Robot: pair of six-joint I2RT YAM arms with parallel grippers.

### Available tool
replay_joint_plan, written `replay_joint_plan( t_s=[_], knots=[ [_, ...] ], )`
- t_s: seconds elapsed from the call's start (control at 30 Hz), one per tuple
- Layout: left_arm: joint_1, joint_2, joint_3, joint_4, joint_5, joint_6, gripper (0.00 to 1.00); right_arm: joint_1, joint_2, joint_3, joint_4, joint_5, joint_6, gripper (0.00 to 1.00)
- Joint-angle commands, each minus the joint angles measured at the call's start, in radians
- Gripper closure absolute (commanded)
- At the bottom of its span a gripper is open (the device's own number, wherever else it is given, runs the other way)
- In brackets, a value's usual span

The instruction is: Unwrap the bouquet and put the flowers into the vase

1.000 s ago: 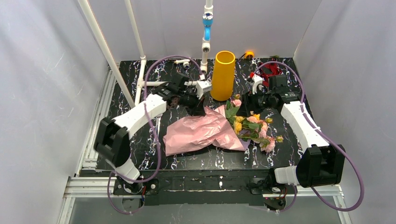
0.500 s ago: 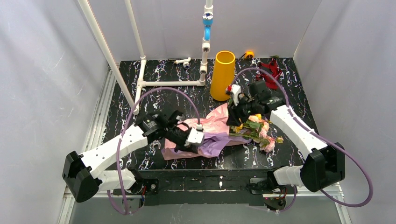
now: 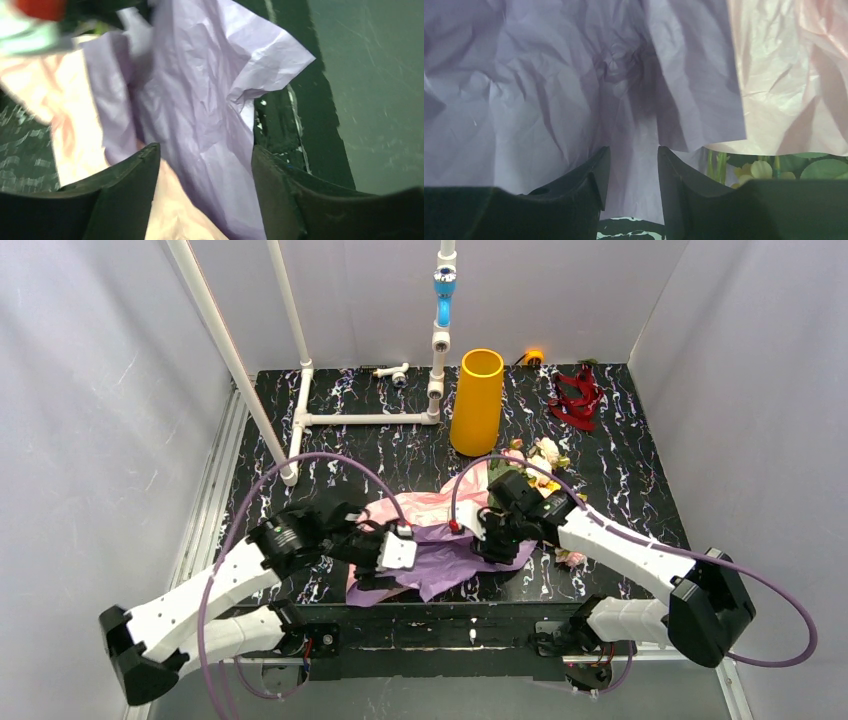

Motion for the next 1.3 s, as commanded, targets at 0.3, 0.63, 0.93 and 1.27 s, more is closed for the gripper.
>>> replay_joint_plan(
  t_s=[0.3,0.63,0.93,1.27],
  knots=[
    [0.242,0.010,-0.118,0.316,-0.098,-0.318,0.18,0.118,-0.171,-0.169,0.004,0.086,-0.226,0.30],
    [0.188,0.271,-0.104,0.470,-0.123,-0.191,0.17,0.148,-0.273,-0.154,-0.046,0.105,-0.209,0.18],
    [0.155,0.373,-0.043,0.510,-0.215,-0.224,0.53,0.147,-0.396,-0.041,-0.016,0.231,0.039,0.07],
    [0.218,0.269,0.003,0.446,-0.391,-0.478,1.00,0.034,-0.307,0.111,0.087,0.311,0.299,0.03]
  ],
)
